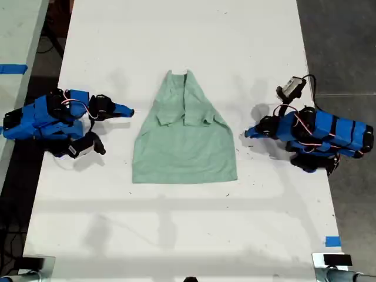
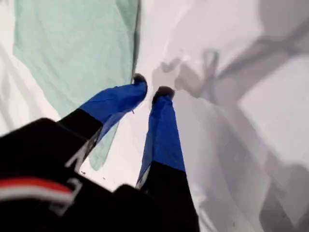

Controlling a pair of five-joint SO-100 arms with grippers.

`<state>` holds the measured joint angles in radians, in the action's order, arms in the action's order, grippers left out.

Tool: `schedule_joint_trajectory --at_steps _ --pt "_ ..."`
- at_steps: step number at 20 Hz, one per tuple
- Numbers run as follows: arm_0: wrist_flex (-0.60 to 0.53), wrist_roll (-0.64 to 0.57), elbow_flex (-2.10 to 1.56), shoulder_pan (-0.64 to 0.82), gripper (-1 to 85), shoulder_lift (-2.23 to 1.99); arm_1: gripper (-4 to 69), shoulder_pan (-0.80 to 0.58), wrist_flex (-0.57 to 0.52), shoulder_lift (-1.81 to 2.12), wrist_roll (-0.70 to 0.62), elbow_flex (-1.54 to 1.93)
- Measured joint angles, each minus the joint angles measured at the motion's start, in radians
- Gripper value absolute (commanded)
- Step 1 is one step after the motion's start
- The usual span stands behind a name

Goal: Fold t shirt

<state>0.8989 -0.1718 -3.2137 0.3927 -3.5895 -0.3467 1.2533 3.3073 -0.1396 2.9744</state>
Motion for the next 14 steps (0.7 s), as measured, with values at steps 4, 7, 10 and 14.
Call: schedule_joint_trajectory --at_steps 4,7,10,14 --pt "0.000 0.000 0.000 0.000 -0.2 0.000 18.8 0.058 -0.115 -0.483 -0.005 -0.276" --pt "0.000 0.000 0.000 0.000 -0.2 0.000 20.1 0.133 -0.196 -0.870 -0.005 -0.518" --pt "0.000 0.000 0.000 0.000 -0.2 0.000 17.4 0.195 -0.242 -1.210 0.034 -0.676" --pt "0.000 0.000 0.000 0.000 -0.2 0.000 1.4 0.206 -0.255 -1.339 0.120 -0.696"
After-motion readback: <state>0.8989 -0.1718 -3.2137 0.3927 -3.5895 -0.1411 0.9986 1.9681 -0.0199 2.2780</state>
